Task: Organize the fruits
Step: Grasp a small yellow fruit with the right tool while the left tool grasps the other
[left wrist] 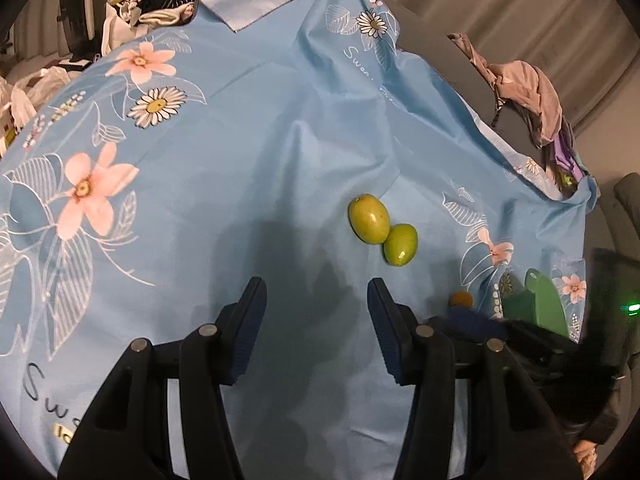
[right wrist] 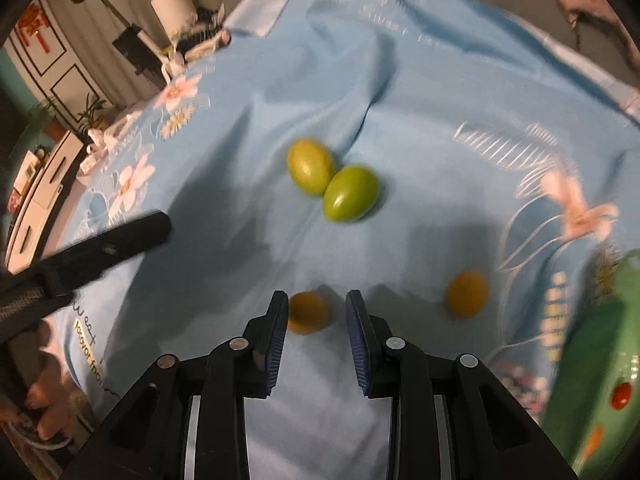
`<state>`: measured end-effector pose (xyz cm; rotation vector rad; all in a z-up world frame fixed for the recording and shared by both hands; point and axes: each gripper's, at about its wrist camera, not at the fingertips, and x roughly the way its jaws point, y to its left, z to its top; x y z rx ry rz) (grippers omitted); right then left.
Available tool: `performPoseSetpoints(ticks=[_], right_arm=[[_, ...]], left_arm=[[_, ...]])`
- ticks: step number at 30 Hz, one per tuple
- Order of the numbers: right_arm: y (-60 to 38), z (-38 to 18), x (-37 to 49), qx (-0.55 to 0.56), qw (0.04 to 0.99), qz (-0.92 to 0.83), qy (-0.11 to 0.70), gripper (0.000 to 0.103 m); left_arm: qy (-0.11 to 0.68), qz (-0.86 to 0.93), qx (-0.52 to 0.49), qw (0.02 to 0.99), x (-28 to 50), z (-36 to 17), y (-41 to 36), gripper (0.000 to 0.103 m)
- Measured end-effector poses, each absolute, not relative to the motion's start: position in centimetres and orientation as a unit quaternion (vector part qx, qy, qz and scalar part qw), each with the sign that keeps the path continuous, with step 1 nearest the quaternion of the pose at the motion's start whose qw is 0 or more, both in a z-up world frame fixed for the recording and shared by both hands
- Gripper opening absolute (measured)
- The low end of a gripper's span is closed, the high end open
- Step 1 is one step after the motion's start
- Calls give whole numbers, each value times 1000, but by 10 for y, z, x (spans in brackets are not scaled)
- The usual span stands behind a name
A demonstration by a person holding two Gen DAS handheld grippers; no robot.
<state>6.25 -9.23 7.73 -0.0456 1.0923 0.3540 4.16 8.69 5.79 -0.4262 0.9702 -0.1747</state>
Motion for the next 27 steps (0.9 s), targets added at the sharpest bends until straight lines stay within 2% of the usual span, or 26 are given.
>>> performPoseSetpoints(ticks=[1,2,10,14,23,26,27], right_arm=[[-99,83,62,-20,848,152,507,43],[-106,87,63,-16,856,134,498,45],[-131,68,80,-33,860,23,509,45],[-129,55,87,-56,854,11,518,41],[-132,46,87,-68,849,10,524,40],[-133,41,87,-52,844,22,533,40],[-133,41,88,-54,845,20,532,39]], left_arm=[[462,-85,-203,859,42,57,84,53],[464,-88,-201,858,43,55,81,53],[492,-152,-149,844,45,39,29,52],[497,-161,-124,844,47,30,13,51],[496,-168,-129,842,54,20,12,38],[497,-176,-129,840,52,18,8,27],[495,-174,-128,842,51,19,7,27]])
